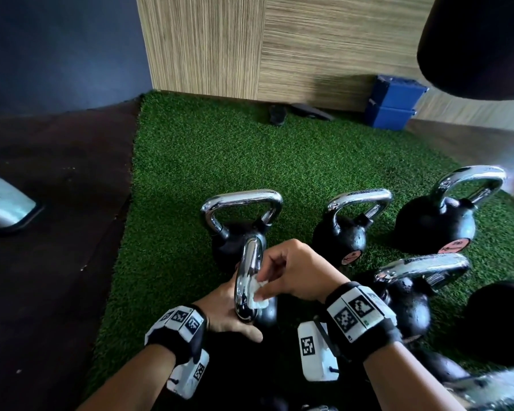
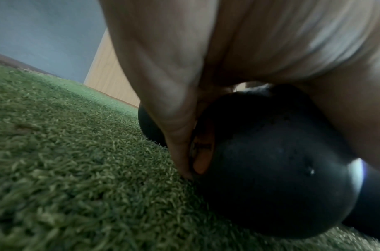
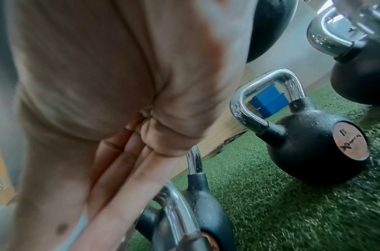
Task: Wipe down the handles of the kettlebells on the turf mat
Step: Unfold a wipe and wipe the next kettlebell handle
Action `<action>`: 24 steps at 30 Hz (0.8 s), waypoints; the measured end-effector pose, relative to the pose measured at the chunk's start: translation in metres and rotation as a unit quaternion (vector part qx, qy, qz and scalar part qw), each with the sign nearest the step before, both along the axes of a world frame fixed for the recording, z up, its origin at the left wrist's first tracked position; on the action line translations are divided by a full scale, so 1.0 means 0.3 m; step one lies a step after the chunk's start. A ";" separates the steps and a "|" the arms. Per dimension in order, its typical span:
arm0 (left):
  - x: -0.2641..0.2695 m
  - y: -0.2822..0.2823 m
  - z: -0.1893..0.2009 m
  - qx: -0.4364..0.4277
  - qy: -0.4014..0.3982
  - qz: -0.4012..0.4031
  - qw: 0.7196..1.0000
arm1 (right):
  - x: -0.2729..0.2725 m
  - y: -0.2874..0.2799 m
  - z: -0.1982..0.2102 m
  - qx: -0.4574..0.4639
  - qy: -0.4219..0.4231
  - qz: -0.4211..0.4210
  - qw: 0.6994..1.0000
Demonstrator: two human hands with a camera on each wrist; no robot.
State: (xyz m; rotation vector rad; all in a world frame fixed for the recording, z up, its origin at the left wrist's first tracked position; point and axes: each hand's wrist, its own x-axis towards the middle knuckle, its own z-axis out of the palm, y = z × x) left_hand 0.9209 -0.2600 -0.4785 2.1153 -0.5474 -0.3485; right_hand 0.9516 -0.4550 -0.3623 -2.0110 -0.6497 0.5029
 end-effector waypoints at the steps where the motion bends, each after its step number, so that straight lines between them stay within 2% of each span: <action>1: 0.001 0.003 -0.006 0.006 0.004 0.002 1.000 | -0.006 0.002 -0.007 -0.002 0.004 0.001 1.000; 7: -0.003 0.006 -0.035 -0.014 0.071 0.035 0.997 | -0.034 0.027 -0.063 -0.096 -0.039 0.032 0.994; 11: 0.000 0.005 -0.039 -0.042 0.079 0.037 0.995 | -0.034 0.016 -0.080 -0.112 -0.062 0.031 0.991; 15: 0.004 0.000 -0.011 -0.022 0.057 -0.004 0.998 | -0.024 -0.005 -0.095 -0.097 -0.016 0.010 0.995; 20: 0.008 -0.009 0.006 0.040 0.032 -0.033 0.998 | -0.017 -0.005 -0.099 -0.136 0.015 0.059 0.989; 24: -0.003 -0.013 0.006 0.028 0.038 -0.017 0.999 | -0.020 -0.009 -0.098 -0.078 0.087 0.091 0.989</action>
